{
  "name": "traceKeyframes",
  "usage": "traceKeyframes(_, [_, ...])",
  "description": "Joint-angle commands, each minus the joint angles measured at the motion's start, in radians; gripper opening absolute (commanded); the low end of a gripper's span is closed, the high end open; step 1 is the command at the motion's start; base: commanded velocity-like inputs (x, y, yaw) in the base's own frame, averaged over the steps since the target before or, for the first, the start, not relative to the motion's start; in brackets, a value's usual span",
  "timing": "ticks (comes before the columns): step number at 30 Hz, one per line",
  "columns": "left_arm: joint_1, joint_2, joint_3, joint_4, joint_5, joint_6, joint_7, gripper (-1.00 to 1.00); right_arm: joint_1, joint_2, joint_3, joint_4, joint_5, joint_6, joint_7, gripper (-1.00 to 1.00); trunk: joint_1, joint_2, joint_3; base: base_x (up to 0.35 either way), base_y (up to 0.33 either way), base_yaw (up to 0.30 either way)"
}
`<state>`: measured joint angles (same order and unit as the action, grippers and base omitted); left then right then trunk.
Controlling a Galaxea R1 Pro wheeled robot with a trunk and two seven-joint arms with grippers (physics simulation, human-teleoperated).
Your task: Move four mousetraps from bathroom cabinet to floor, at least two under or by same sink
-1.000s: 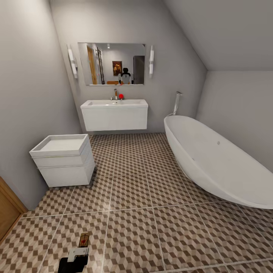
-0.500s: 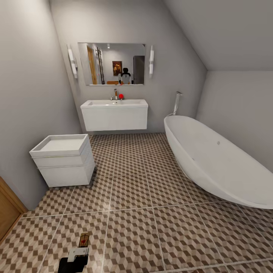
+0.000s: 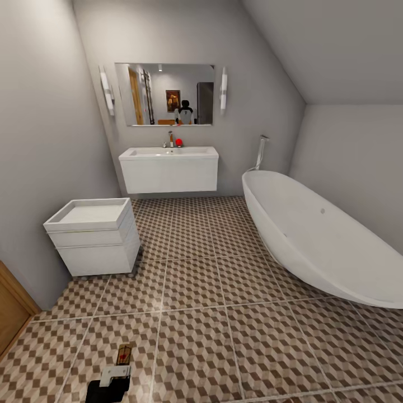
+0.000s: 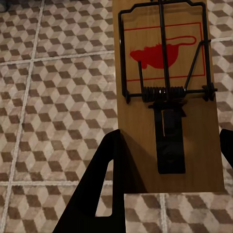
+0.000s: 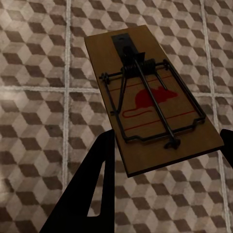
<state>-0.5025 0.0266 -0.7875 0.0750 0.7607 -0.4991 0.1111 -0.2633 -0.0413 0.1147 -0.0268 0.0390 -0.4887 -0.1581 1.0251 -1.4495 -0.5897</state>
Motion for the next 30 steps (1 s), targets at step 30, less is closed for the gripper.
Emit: traceKeyframes(30, [-0.001, -0.001, -0.006, 0.002, -0.006, 0.013, 0.009, -1.0, -0.001, 0.025, 0.008, 0.002, 0.002, -0.001, -0.008, -1.0, 0.0, 0.0, -0.001, 0.0, 0.0, 0.0])
